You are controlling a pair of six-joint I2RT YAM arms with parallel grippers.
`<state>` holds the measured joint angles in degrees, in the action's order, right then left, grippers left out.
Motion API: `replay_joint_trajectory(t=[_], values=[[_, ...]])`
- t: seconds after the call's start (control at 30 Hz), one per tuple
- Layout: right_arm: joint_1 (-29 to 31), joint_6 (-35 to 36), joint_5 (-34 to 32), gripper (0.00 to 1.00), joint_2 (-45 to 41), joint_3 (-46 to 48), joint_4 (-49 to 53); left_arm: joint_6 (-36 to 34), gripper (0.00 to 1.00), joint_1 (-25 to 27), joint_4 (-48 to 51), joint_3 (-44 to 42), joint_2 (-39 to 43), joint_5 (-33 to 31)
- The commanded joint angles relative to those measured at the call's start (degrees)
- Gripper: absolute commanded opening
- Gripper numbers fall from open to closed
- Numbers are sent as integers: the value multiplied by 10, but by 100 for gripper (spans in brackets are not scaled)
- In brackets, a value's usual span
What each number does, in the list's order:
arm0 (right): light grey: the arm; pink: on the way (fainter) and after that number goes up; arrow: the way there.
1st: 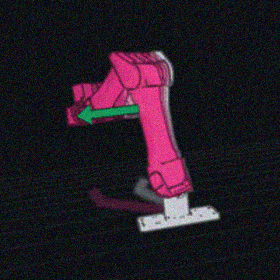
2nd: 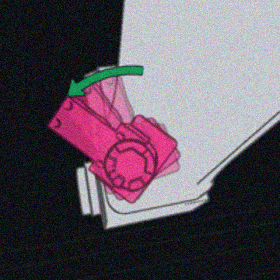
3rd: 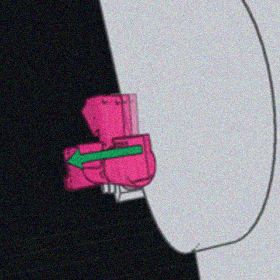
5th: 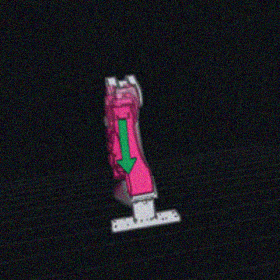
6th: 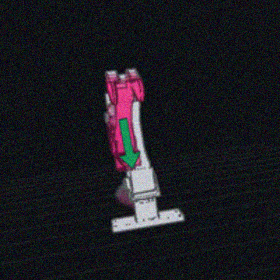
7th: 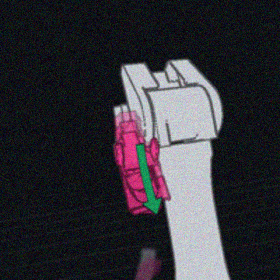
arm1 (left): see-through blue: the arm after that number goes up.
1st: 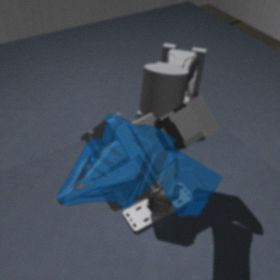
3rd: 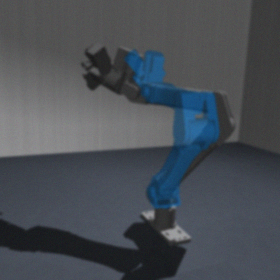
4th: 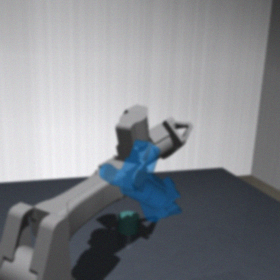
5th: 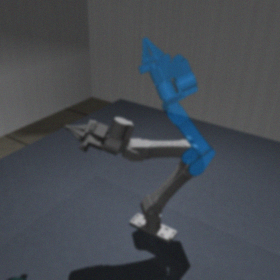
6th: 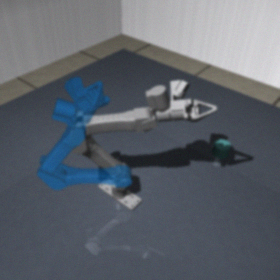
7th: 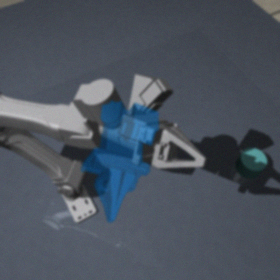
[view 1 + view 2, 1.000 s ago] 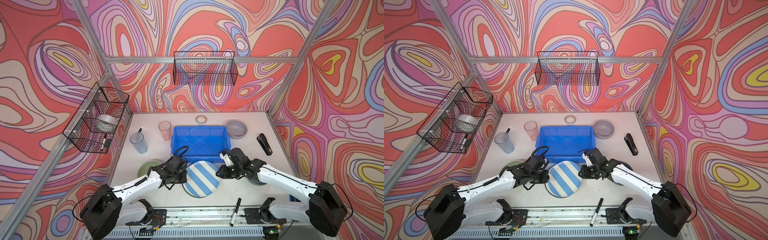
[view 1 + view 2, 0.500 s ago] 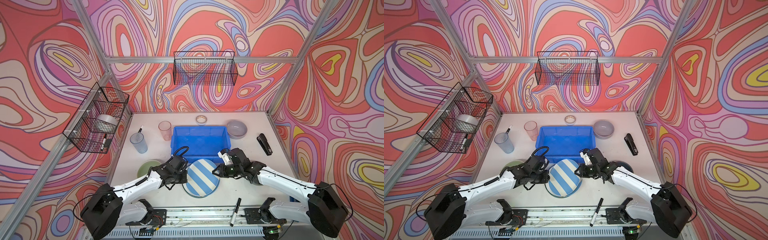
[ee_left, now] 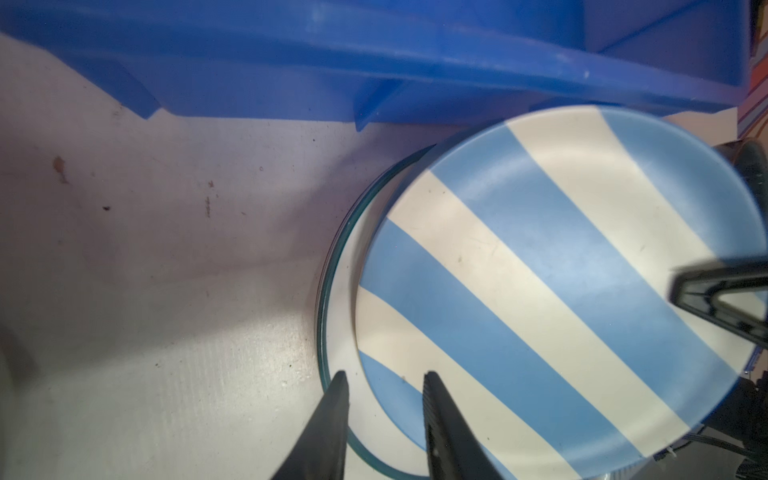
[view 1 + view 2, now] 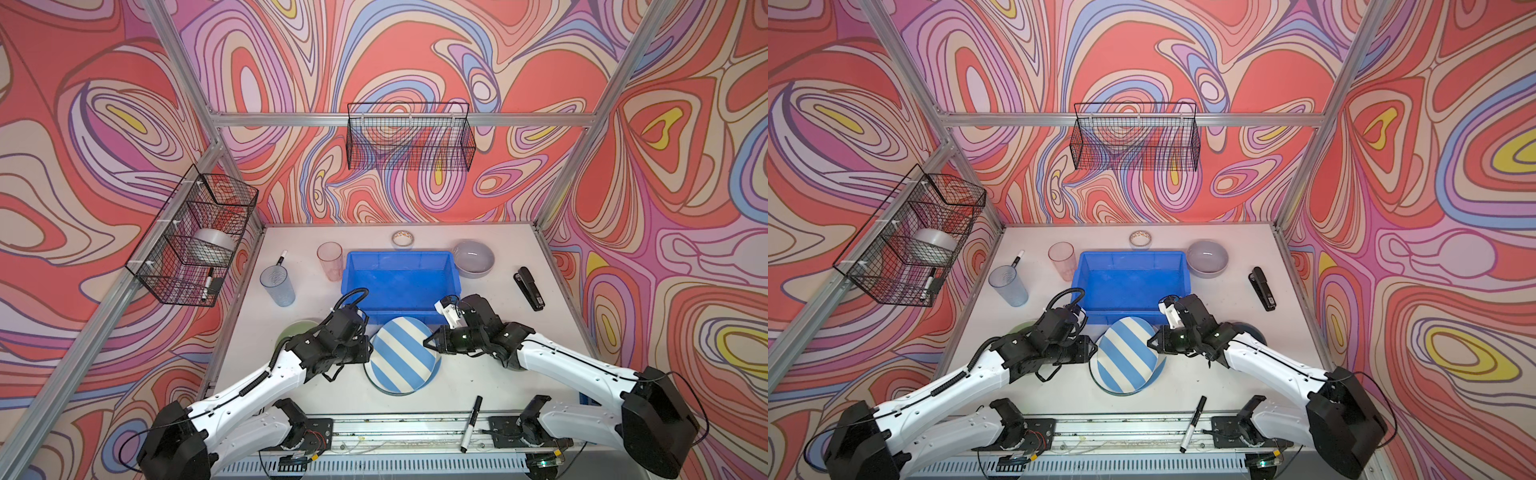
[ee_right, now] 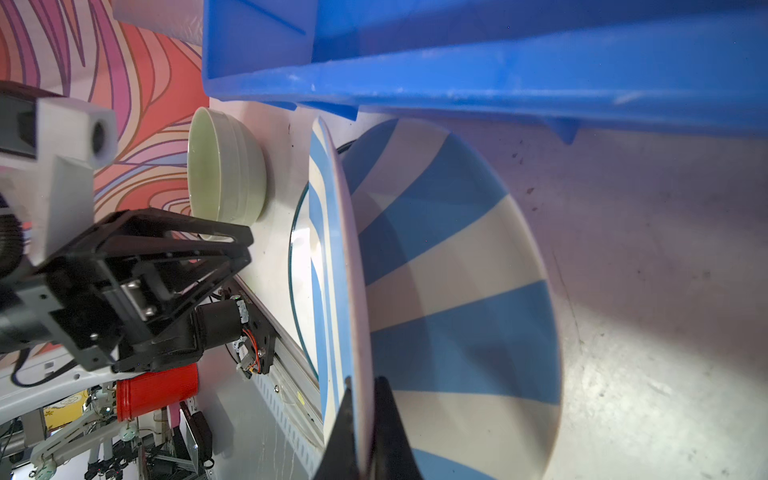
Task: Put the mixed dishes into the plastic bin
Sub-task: 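Pinch and tilt up the striped plate rim with right gripper while left braces, then lift the plate over the blue bin with right gripper while left moves to rim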
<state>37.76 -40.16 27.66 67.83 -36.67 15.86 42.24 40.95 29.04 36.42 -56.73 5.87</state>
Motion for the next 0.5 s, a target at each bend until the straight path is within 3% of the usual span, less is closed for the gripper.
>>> replay_joint_trajectory(t=[0.0, 0.13, 0.47], values=[[4, 20, -9, 0, -20, -21, 40, -1, 44, 3, 86, 38, 28, -53], [4, 21, 2, 0, -38, -42, 48, -25, 53, -5, 134, 79, 36, -98], [3, 47, -37, 0, -52, -154, 116, -115, 55, -143, 126, 142, -14, -34]])
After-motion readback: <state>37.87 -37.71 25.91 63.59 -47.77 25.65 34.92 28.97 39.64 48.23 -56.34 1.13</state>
